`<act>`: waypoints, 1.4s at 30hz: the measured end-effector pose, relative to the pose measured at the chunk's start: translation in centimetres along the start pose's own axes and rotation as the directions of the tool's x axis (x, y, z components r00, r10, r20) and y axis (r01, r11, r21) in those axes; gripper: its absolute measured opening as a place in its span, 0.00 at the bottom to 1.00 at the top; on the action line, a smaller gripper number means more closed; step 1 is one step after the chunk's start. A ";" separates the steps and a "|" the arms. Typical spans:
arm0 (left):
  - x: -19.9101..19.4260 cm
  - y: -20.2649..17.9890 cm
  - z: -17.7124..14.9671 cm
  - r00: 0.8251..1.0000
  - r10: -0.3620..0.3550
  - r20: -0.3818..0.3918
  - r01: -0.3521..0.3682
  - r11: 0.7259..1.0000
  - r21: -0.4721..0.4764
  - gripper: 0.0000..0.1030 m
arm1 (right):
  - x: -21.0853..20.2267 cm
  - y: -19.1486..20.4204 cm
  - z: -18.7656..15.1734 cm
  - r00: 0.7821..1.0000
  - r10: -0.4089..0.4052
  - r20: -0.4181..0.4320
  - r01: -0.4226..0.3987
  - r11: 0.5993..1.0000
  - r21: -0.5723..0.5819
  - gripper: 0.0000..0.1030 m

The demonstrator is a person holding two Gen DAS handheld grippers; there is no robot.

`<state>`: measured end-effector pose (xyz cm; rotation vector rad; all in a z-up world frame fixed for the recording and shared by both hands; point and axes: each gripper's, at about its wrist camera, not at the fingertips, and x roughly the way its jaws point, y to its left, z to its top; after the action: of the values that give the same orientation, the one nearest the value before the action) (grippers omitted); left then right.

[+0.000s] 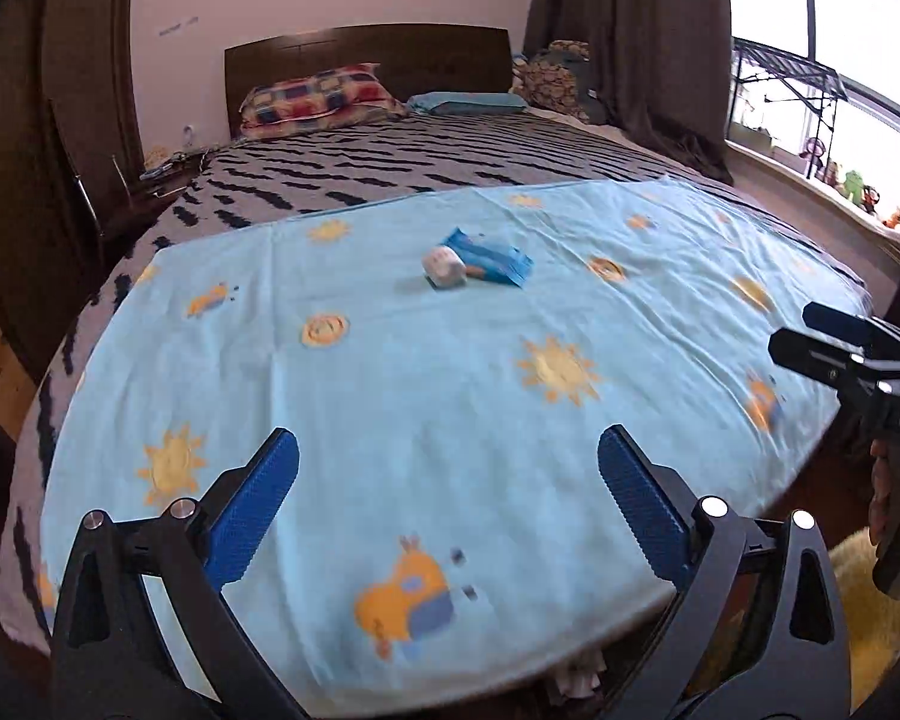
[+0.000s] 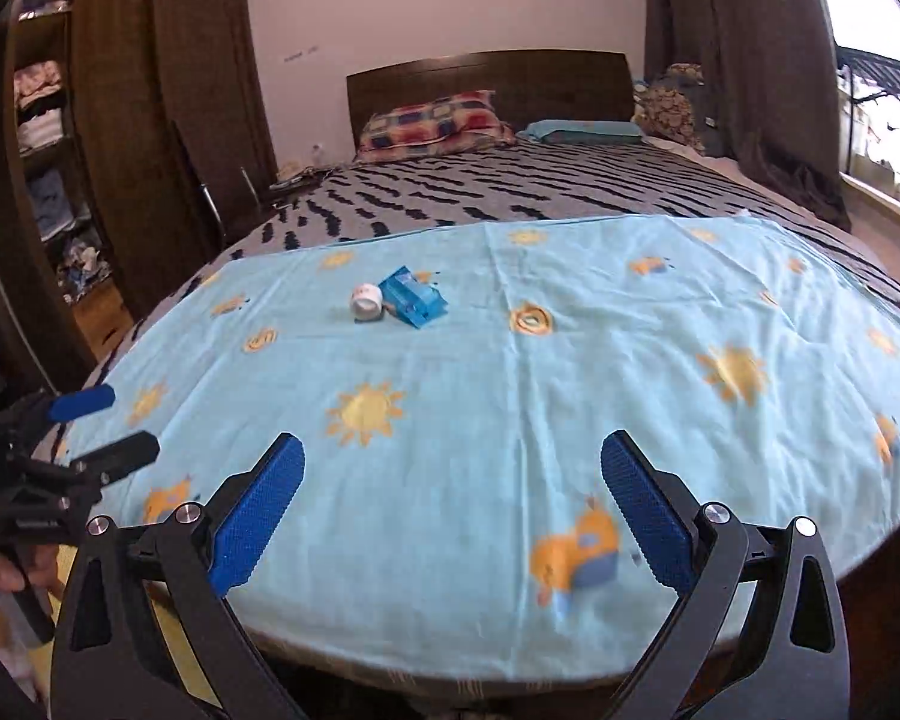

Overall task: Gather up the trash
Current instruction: 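Grasp the blue snack packet with the right tool while the left tool grasps the white tape roll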

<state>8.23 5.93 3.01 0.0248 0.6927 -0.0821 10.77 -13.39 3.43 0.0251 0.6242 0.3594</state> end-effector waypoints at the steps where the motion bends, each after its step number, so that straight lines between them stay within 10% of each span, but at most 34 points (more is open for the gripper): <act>1: 0.8 0.5 0.9 1.000 0.003 -0.007 -0.003 1.000 -0.006 0.92 | 0.9 0.1 0.7 1.000 0.002 -0.008 -0.002 1.000 -0.005 0.97; 21: 13.0 7.2 4.8 0.985 0.068 -0.161 -0.079 0.995 -0.063 0.92 | 22.8 2.5 7.6 0.957 -0.048 -0.287 0.003 0.988 -0.157 0.80; 42: 17.5 4.0 8.9 0.990 0.015 -0.143 -0.019 0.999 -0.027 0.92 | 24.0 -0.8 10.8 0.954 -0.035 -0.298 0.013 0.997 -0.074 0.46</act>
<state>27.66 8.31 -1.30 0.0091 0.8368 -0.0545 35.33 -5.13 -1.52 -0.1078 0.9109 0.3650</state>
